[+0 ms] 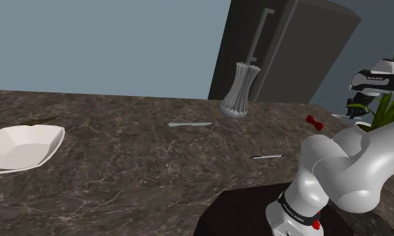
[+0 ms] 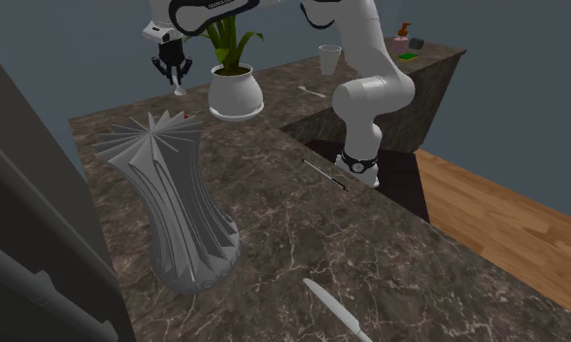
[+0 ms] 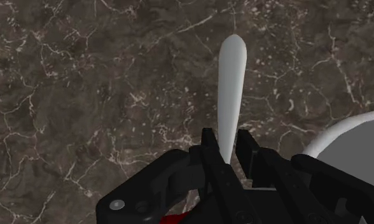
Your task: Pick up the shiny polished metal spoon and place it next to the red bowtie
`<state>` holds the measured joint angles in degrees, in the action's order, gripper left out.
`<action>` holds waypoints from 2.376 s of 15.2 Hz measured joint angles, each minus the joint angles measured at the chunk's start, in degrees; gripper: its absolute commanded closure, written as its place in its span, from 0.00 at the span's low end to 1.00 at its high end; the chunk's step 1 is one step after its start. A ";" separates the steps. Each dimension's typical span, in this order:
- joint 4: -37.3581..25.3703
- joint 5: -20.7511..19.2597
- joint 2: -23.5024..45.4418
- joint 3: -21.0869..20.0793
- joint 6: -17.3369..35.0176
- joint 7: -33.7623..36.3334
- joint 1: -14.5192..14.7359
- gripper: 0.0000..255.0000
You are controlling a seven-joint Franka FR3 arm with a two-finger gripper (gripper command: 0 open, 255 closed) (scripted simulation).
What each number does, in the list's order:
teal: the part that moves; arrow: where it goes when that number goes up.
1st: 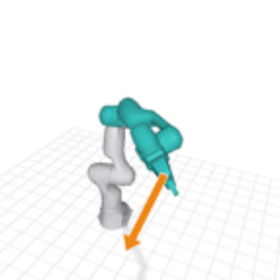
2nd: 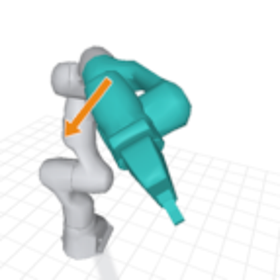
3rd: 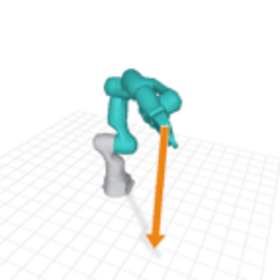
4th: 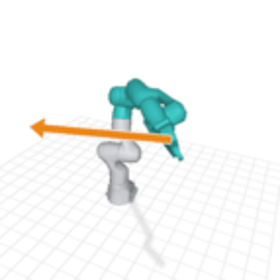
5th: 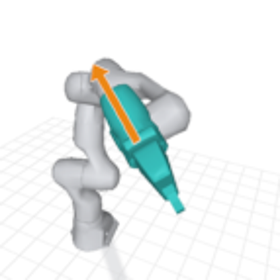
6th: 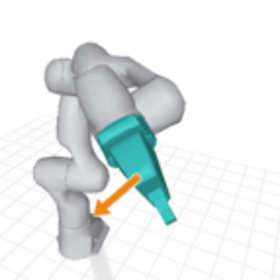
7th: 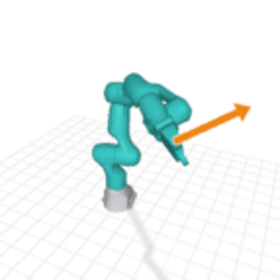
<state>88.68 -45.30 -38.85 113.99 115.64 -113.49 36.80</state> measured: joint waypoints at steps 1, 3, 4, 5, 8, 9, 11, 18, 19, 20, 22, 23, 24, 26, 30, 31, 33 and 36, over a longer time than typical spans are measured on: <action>-3.78 -0.68 -1.90 1.48 -1.35 -1.01 2.41 1.00; -11.61 -1.78 -5.59 3.99 -4.07 -3.36 6.89 1.00; -12.45 -2.10 -6.34 4.46 -4.05 -3.82 7.28 1.00; -12.96 -2.39 -6.95 4.86 -3.88 -4.07 7.54 1.00; -12.48 -3.29 -8.10 5.72 -2.48 -3.65 7.90 1.00; -12.50 -3.60 -8.54 6.04 -2.07 -3.55 8.12 1.00; -11.97 -4.09 -9.08 6.47 -1.16 -3.20 8.17 1.00; -9.08 -5.92 -10.70 7.93 2.59 -1.63 7.79 1.00; -8.56 -6.22 -10.90 8.15 3.19 -1.34 7.70 1.00; -8.68 -6.55 -11.40 8.51 3.58 -1.21 7.99 1.00; -7.86 -7.12 -11.83 8.96 4.61 -0.65 7.95 1.00; -7.60 -7.41 -12.10 9.21 5.09 -0.43 8.00 1.00; -7.64 -7.61 -12.40 9.43 5.34 -0.38 8.11 1.00; -7.67 -7.76 -12.61 9.59 5.54 -0.30 8.22 1.00; -7.58 -7.81 -12.62 9.61 5.62 -0.23 8.22 1.00; -7.58 -7.81 -12.62 9.61 5.62 -0.23 8.22 0.00; -7.58 -7.81 -12.62 9.61 5.62 -0.23 8.22 0.00; -7.58 -7.81 -12.62 9.61 5.62 -0.23 8.22 0.00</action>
<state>81.09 -53.11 -51.47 123.60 121.27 -113.72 45.01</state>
